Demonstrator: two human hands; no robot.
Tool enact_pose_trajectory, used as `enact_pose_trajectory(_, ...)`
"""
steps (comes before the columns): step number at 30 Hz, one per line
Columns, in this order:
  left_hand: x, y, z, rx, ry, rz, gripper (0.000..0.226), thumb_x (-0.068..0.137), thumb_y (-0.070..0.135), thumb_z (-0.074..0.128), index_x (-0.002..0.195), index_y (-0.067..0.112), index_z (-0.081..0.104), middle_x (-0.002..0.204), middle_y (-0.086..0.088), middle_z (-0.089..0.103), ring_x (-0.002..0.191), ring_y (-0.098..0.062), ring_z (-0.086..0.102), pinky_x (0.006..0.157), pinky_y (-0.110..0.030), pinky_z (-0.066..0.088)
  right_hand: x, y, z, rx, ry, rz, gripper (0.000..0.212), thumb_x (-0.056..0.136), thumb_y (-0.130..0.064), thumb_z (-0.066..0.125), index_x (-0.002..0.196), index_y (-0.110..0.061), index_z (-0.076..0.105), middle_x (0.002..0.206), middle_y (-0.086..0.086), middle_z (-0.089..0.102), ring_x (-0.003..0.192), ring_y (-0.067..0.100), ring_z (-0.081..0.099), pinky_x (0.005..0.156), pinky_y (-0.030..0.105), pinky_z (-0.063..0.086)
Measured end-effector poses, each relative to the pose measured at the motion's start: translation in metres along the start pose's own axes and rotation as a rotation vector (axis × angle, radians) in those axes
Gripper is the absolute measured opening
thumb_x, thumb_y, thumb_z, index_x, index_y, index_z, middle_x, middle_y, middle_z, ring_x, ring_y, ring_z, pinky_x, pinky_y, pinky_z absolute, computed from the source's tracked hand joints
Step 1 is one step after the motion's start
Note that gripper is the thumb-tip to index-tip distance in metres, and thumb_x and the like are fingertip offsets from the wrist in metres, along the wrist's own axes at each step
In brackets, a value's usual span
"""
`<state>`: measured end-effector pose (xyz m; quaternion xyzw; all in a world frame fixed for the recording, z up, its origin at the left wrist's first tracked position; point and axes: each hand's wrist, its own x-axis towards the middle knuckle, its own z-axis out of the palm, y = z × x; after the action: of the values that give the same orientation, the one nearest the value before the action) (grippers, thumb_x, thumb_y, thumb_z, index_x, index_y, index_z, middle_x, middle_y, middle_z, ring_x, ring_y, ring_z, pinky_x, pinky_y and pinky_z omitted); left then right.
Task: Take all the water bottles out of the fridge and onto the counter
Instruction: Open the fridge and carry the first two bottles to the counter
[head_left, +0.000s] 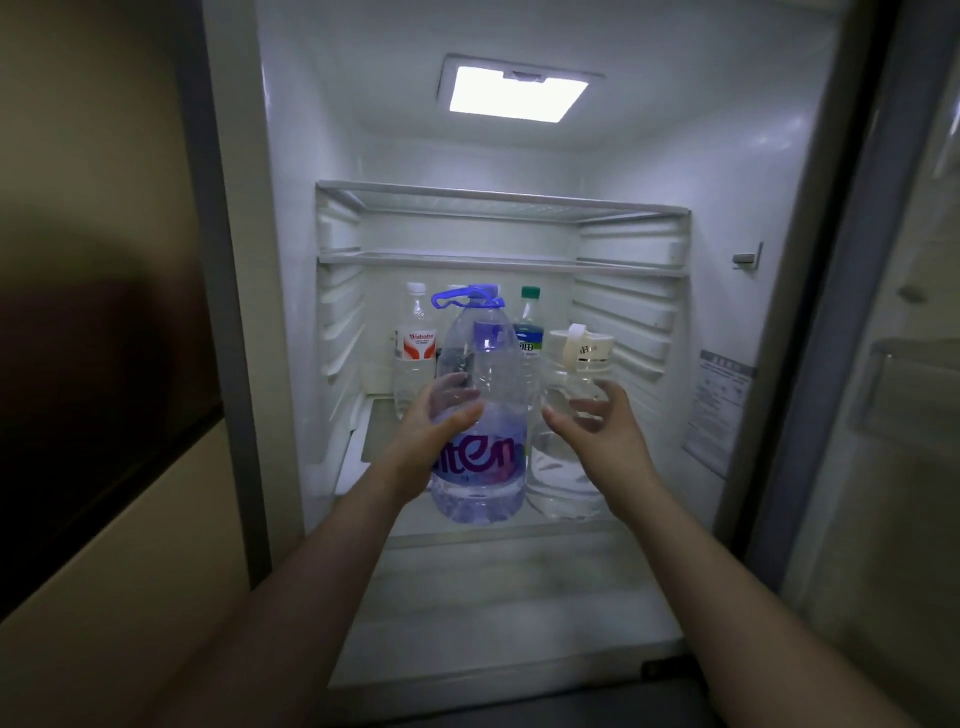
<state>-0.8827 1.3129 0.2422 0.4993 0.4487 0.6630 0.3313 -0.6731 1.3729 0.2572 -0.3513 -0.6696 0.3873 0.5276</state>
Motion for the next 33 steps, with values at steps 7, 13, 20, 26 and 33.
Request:
enact_pose_trajectory(7, -0.038, 0.010, 0.002, -0.108, -0.044, -0.033, 0.092, 0.052, 0.046, 0.090, 0.130, 0.014, 0.053, 0.129, -0.014, 0.062, 0.108, -0.028, 0.067, 0.078, -0.035, 0.057, -0.029, -0.006, -0.023, 0.075, -0.158, 0.031, 0.063, 0.079, -0.033, 0.078, 0.130, -0.027, 0.041, 0.119, -0.002, 0.061, 0.104, 0.013, 0.063, 0.074, 0.023, 0.048)
enact_pose_trajectory(13, -0.081, 0.021, 0.010, -0.104, -0.080, -0.065, 0.099, 0.053, 0.043, 0.092, 0.134, 0.005, 0.050, 0.127, -0.015, 0.065, 0.112, -0.032, 0.064, 0.090, -0.041, 0.056, -0.055, -0.014, -0.049, 0.140, -0.376, 0.031, 0.055, 0.083, -0.022, 0.074, 0.130, -0.022, 0.045, 0.116, 0.003, 0.064, 0.099, 0.014, 0.065, 0.081, 0.027, 0.052)
enact_pose_trajectory(20, -0.146, 0.045, 0.047, -0.091, -0.076, -0.063, 0.096, 0.052, 0.046, 0.091, 0.131, 0.010, 0.052, 0.126, -0.011, 0.066, 0.112, -0.028, 0.065, 0.085, -0.038, 0.058, -0.092, -0.017, -0.083, 0.249, -0.396, 0.077, 0.059, 0.080, -0.038, 0.072, 0.133, -0.026, 0.046, 0.116, 0.003, 0.066, 0.103, 0.021, 0.065, 0.075, 0.027, 0.047)
enact_pose_trajectory(26, -0.190, 0.069, 0.079, -0.061, -0.068, -0.081, 0.095, 0.048, 0.047, 0.094, 0.126, 0.011, 0.054, 0.124, -0.012, 0.066, 0.110, -0.027, 0.065, 0.085, -0.035, 0.057, -0.119, -0.031, -0.112, 0.338, -0.466, 0.145, 0.064, 0.073, -0.041, 0.074, 0.131, -0.029, 0.048, 0.119, 0.005, 0.066, 0.105, 0.023, 0.066, 0.087, 0.043, 0.055)
enact_pose_trajectory(33, -0.242, 0.092, 0.095, -0.049, -0.124, -0.096, 0.112, 0.046, 0.049, 0.094, 0.138, 0.008, 0.044, 0.135, -0.020, 0.057, 0.119, -0.035, 0.060, 0.091, -0.043, 0.056, -0.160, -0.048, -0.130, 0.325, -0.470, 0.113, 0.061, 0.077, -0.041, 0.075, 0.131, -0.033, 0.048, 0.117, 0.002, 0.068, 0.104, 0.019, 0.068, 0.088, 0.043, 0.054)
